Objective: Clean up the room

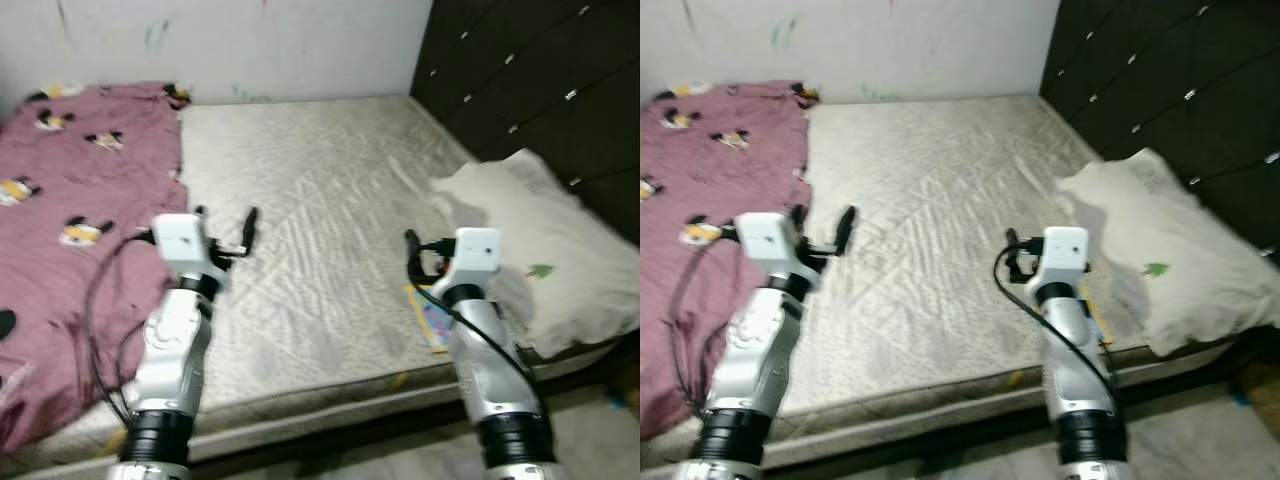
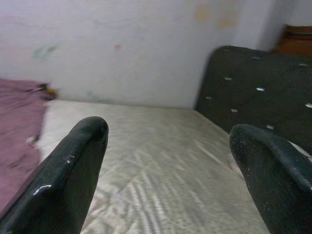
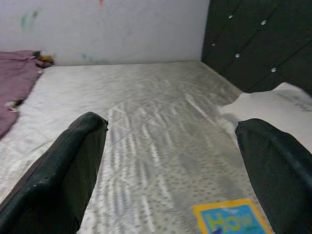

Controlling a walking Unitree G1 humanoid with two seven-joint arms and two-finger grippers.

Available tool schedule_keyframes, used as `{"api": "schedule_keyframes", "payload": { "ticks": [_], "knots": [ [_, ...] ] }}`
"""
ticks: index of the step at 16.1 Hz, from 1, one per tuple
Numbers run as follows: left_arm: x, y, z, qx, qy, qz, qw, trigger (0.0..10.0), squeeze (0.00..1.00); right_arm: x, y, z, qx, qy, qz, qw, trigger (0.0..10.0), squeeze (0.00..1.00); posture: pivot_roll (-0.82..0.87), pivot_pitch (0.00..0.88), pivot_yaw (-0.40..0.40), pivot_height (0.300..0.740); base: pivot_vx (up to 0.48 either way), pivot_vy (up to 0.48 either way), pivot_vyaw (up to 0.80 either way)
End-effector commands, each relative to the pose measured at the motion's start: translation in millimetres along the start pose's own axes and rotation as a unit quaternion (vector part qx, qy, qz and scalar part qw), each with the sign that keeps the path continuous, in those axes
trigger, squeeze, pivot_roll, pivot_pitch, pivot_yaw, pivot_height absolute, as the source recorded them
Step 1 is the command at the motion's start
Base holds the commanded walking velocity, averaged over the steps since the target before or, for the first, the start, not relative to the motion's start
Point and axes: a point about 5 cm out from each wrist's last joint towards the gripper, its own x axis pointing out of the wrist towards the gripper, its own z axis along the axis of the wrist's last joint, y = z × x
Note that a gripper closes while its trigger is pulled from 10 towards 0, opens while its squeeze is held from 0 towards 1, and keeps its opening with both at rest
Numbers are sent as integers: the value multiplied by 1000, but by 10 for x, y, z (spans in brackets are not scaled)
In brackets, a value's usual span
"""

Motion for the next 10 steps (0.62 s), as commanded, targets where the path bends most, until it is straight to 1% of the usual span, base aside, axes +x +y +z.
{"api": "schedule_keyframes", "payload": {
  "ticks": [1, 2, 10],
  "knots": [
    [-13, 54, -8, 6, 5, 11, 1000, 10000, 0, 16, 65, 40, -1, -7, 10, 1000, 10000, 0, -86, 3, -23, 740, 0, 0, 0],
    [-9, 53, 1, 13, 1, 7, 1000, 10000, 0, 16, 64, 39, -1, -7, 11, 1000, 10000, 0, -86, 3, -23, 740, 0, 442, 0],
    [-2, 52, 0, 11, 0, 12, 1000, 10000, 0, 16, 63, 35, -1, -6, 11, 1000, 10000, 0, -85, 6, -23, 740, 0, 480, 0]
  ]
}}
